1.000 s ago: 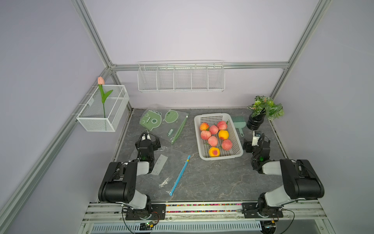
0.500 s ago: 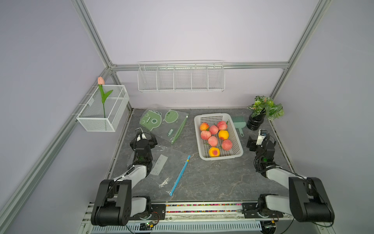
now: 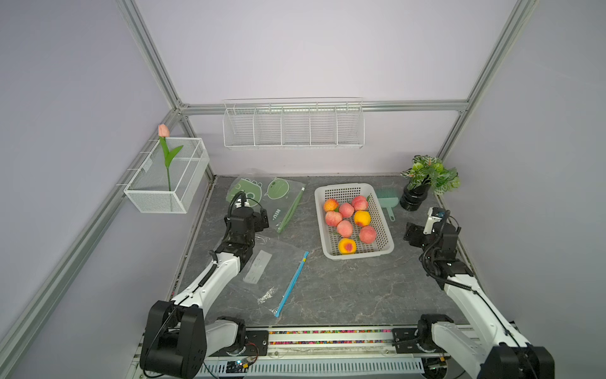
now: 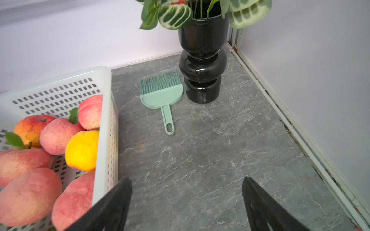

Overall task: Place the peach in a zip-top bag and seal the zipper
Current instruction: Open the zipper of the food storage bag at the center of the board.

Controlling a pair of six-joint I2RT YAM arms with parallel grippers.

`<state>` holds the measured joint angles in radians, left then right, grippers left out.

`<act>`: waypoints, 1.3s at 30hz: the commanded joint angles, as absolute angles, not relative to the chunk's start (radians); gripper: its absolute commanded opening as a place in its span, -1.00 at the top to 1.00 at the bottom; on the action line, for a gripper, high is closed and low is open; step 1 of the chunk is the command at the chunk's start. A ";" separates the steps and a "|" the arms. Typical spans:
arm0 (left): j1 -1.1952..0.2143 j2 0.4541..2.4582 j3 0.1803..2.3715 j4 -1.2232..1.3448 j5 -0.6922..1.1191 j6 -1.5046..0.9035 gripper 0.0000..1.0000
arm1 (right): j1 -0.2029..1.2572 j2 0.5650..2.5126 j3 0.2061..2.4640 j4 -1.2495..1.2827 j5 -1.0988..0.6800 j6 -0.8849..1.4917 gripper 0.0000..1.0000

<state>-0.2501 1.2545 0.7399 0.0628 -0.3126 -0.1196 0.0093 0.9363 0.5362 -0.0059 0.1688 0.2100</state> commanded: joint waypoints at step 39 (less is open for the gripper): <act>-0.451 2.088 1.592 -0.500 -0.373 0.128 -0.45 | 0.014 1.012 0.595 -0.173 0.035 0.312 -0.78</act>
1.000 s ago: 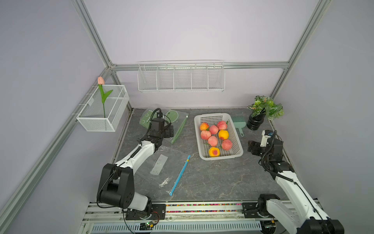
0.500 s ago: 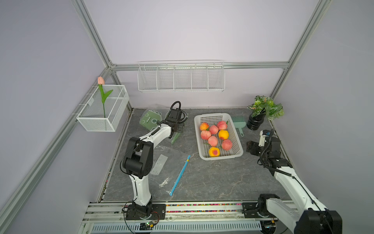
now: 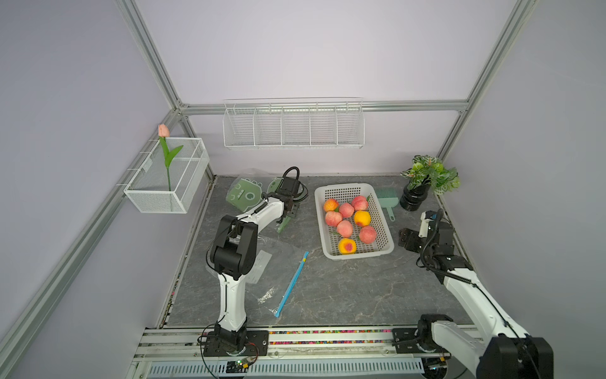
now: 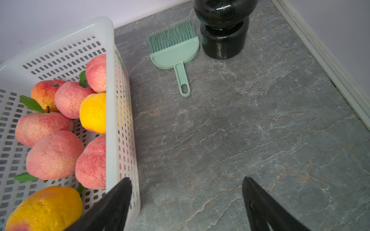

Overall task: Place the peach in a zip-top bag and seal the zipper
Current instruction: Open the zipper of the food storage bag at the center of the board.

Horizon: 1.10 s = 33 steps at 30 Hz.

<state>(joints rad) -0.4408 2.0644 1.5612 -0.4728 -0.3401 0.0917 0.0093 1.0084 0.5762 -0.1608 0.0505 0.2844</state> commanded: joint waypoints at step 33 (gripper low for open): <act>-0.476 2.206 1.701 -0.545 -0.522 0.136 0.13 | 0.014 1.019 0.597 -0.182 0.030 0.311 -0.78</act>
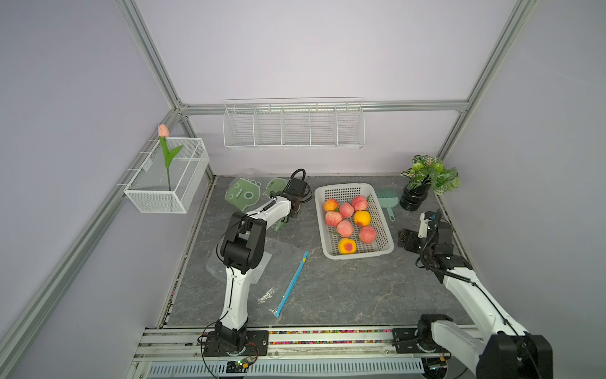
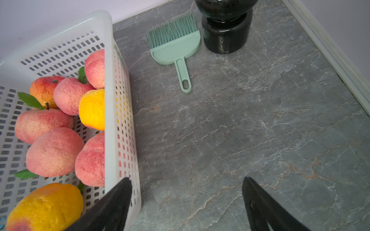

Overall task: Place the peach in a zip-top bag and seal the zipper
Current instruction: Open the zipper of the food storage bag at the center of the board.

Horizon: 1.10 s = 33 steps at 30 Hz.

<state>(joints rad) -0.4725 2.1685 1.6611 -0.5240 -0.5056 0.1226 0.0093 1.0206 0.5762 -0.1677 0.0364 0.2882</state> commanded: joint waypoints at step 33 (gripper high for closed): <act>-0.452 1.917 1.663 -0.754 -0.263 -0.142 1.00 | 0.135 0.938 0.716 -0.233 -0.232 0.330 -0.78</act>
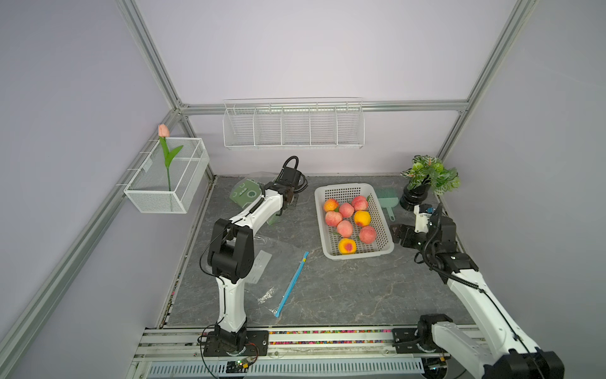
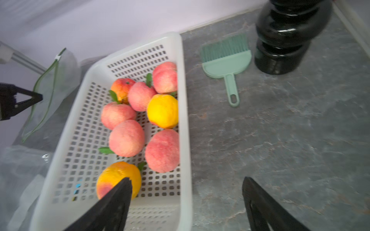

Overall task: Place the peach in a zip-top bag and seal the zipper
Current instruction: Open the zipper of the food storage bag at the center of the board.

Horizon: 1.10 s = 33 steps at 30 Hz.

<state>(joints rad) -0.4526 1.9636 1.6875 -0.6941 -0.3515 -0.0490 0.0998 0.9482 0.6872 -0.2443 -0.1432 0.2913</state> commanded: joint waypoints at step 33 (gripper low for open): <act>-0.451 1.601 1.589 -0.770 0.161 -0.370 1.00 | 0.722 1.705 1.435 -0.141 -0.144 0.359 -0.40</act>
